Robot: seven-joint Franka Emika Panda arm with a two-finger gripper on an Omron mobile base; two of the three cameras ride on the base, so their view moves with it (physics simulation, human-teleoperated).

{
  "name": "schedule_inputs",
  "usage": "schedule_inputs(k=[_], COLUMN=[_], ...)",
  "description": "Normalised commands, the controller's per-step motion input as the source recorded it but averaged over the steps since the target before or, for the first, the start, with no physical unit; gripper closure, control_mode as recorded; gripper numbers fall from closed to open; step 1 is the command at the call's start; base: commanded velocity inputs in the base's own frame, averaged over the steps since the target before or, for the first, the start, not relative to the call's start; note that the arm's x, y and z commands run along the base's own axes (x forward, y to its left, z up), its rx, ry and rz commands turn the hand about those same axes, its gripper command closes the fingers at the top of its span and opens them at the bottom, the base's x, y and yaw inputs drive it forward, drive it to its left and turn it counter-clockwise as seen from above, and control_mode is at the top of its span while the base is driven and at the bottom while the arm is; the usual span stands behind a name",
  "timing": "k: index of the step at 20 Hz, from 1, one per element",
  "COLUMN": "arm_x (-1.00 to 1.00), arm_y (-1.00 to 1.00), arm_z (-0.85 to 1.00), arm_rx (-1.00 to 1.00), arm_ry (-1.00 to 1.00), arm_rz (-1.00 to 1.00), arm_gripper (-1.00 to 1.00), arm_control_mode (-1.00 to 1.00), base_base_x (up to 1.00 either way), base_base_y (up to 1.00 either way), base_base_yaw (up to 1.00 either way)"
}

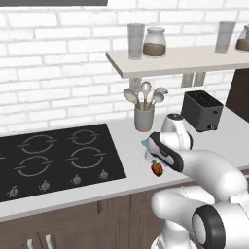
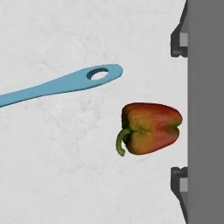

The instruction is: Put the bell pepper and squash in the pot. Retrieve the spatula and lightly stir the vegetables in the pot.

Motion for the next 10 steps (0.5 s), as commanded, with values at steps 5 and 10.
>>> schedule_inputs(k=[5, 10], arm_x=[0.0, 0.0], arm_y=[0.01, 0.01], arm_z=[-0.37, -0.2], arm_rx=[0.0, 0.03], arm_ry=[0.08, 0.02], arm_rz=[0.0, 0.0], arm_gripper=[-1.0, -1.0], arm_control_mode=[-1.0, -1.0], base_base_x=[0.0, 0.0], base_base_y=[0.0, 0.0], base_base_yaw=[0.0, 0.0])
